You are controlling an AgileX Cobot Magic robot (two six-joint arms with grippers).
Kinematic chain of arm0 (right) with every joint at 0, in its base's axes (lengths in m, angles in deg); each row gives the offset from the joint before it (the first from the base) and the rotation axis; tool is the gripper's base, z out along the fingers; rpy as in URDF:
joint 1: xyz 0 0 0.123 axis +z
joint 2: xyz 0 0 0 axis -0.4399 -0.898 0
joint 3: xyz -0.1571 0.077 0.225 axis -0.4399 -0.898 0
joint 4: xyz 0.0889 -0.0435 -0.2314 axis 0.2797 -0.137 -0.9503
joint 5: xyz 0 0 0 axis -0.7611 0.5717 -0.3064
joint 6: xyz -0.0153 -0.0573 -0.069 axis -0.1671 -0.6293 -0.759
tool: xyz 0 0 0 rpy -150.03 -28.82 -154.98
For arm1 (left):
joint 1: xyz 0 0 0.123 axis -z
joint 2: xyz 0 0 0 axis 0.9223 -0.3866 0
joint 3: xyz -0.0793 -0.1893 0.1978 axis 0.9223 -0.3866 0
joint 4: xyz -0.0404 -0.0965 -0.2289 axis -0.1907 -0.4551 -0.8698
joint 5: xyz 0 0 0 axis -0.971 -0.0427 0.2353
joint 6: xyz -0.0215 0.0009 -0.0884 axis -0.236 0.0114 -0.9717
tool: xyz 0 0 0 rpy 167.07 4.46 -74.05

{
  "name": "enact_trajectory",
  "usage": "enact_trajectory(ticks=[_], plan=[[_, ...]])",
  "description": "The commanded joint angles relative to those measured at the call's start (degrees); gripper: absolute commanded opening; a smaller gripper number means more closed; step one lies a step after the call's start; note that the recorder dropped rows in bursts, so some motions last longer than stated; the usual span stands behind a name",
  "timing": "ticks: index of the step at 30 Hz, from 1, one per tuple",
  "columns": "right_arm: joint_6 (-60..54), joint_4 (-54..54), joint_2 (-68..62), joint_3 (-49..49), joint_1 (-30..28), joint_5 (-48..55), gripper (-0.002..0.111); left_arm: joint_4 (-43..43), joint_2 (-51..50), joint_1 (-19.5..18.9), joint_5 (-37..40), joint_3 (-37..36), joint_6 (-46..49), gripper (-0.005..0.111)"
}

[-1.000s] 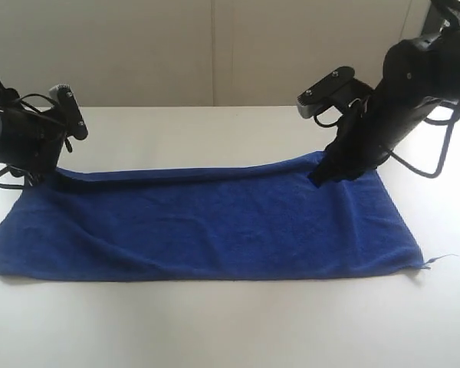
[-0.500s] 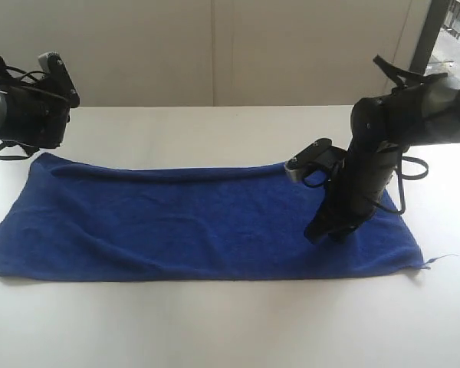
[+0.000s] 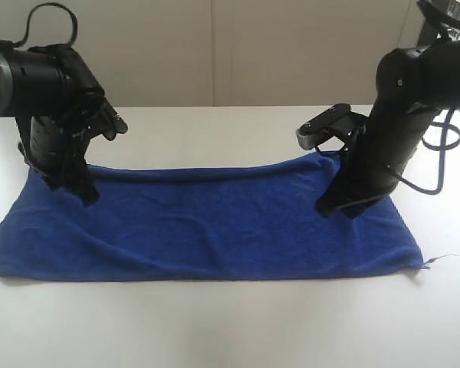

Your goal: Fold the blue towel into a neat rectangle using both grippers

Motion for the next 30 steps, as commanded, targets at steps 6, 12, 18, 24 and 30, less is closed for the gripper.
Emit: enact_trajectory(ticks=[6, 12, 18, 24, 30], plan=[[18.7, -17.6, 1.6, -10.7, -0.4, 1.6, 0.0, -15.4, 14.1, -2.4, -3.2, -10.3, 7.7, 0.0], [18.7, -17.3, 1.3, -12.6, -0.7, -4.9, 0.0, -24.4, 26.1, -6.6, -4.7, -18.2, 7.6, 0.0], [19.6, -17.7, -1.3, -12.8, -0.7, -5.2, 0.0, -29.2, 30.4, -6.6, -6.7, -22.0, 7.5, 0.0], [23.7, -22.5, -3.3, -13.8, -0.7, -7.3, 0.0, -30.1, 32.9, -6.6, -9.1, -25.1, 7.5, 0.0], [26.5, -26.2, -3.3, -13.9, -0.9, -8.0, 0.0, -31.7, 33.4, -6.6, -10.4, -26.8, 7.5, 0.0]])
